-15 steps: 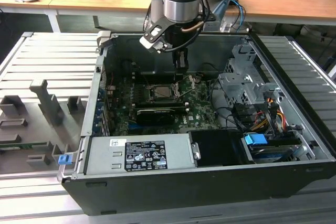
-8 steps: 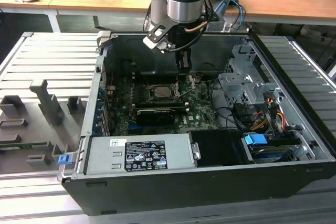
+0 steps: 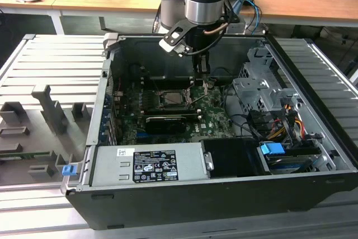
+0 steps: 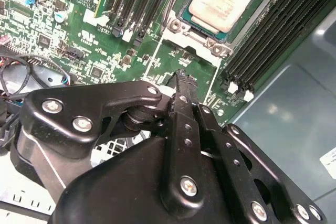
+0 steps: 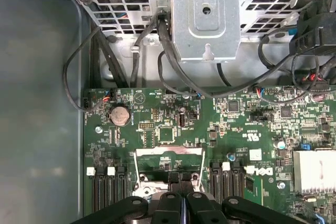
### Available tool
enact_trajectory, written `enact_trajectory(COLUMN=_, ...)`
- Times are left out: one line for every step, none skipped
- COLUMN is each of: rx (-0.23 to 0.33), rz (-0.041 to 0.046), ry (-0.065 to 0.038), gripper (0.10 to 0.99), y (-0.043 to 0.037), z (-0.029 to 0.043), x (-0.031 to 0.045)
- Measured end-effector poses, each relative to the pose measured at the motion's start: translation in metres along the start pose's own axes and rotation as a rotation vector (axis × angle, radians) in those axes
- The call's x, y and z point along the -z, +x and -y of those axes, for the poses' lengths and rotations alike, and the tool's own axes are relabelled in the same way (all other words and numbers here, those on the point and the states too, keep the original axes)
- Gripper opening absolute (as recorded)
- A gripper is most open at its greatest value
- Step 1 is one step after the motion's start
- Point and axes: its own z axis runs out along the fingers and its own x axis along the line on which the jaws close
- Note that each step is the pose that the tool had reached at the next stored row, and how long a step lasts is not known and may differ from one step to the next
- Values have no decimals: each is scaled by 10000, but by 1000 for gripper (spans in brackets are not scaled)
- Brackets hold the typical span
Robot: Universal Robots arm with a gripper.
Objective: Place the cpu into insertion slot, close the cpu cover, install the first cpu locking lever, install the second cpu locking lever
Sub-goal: 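Close the cpu cover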
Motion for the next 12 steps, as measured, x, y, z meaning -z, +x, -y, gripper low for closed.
enact_trajectory(rx=1, rz=0, ry=0, gripper=106, y=0, z=-9, x=-1)
enact_trajectory(rx=1, rz=0, ry=0, gripper=106, y=1, z=-18, x=-2)
enact_trajectory(rx=0, rz=0, ry=0, gripper=106, y=1, z=-32, x=-3)
enact_trajectory(rx=0, rz=0, ry=0, gripper=106, y=1, z=-46, x=-4)
enact_trajectory(rx=1, rz=-1, ry=0, gripper=106, y=1, z=-55, x=-5)
enact_trajectory(rx=1, rz=-1, ry=0, gripper=106, y=2, z=-71, x=-6)
enact_trajectory(rx=1, rz=-1, ry=0, gripper=106, y=3, z=-90, x=-8)
enact_trajectory(rx=0, rz=-1, ry=0, gripper=106, y=3, z=-105, x=-9)
enact_trajectory(rx=1, rz=-1, ry=0, gripper=106, y=3, z=-120, x=-10)
enact_trajectory(rx=0, rz=-1, ry=0, gripper=106, y=4, z=-140, x=-12)
enact_trajectory(rx=1, rz=-1, ry=0, gripper=106, y=4, z=-153, x=-13)
enact_trajectory(rx=1, rz=-1, ry=0, gripper=106, y=4, z=-170, x=-14)
